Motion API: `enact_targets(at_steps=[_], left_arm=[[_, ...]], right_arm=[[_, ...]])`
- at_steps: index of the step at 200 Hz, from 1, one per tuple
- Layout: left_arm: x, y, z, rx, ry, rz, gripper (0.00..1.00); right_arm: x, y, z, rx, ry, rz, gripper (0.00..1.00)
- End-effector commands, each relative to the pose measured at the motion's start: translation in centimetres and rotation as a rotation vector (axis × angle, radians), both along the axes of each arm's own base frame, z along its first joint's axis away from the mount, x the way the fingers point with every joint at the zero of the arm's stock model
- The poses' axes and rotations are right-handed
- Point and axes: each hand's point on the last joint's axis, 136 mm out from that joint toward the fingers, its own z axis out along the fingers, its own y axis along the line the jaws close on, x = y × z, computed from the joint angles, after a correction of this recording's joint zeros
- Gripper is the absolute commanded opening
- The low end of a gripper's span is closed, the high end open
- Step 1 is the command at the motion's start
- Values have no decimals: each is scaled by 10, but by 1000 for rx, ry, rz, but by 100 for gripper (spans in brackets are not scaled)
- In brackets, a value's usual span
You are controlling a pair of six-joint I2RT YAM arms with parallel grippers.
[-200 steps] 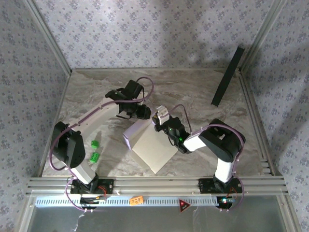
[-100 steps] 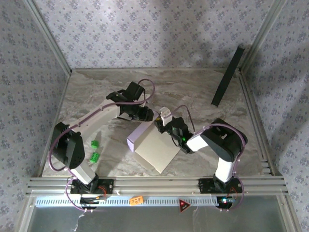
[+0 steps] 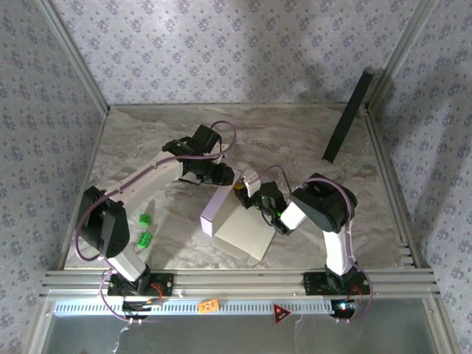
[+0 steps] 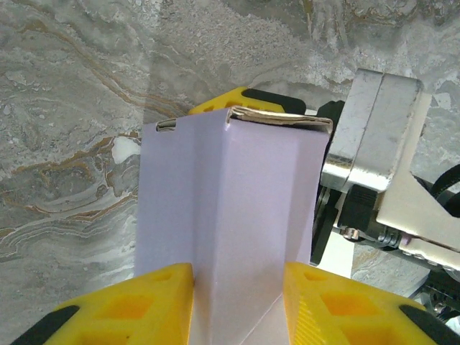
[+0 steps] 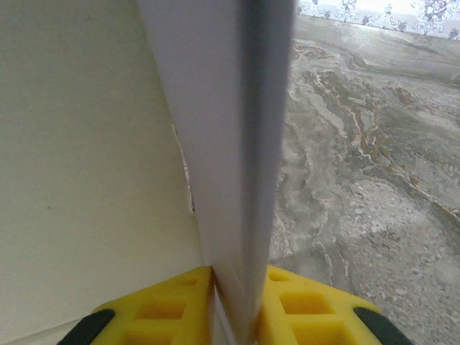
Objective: Fold the paper box
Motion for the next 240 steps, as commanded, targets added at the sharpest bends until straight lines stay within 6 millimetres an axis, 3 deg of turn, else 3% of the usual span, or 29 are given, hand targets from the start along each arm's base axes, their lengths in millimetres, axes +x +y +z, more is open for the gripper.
enact_targets(at_steps=[1,38,83,113,143,171,211,225,231,240], left_arm=[[-8,3,-3,10,42,-3,38],[-8,4,-3,12,45,0,38],[-7,6,3,-6,24,8,39],[3,22,40,-60,-77,51,51],[14,54,88,-128,-194,130,68],[18,80,108,-148,-258,183,75],[15,97,84,-137,-210,221,75],[11,95,72,-145,-179,220,75],[10,94,67,-149,-167,220,75],[8,94,58,-149,-148,220,75]], right_arm=[[10,3,10,44,-22,-28,14],[14,6,13,30,-23,-70,0],[10,9,18,-11,-7,-72,0],[0,4,24,-73,52,-18,0],[-16,-6,35,-176,161,72,0],[-30,-24,52,-292,287,151,0],[-44,-57,76,-486,450,260,0],[-57,-69,70,-579,562,302,0],[-55,-68,77,-590,589,311,0],[-59,-79,69,-679,670,318,0]])
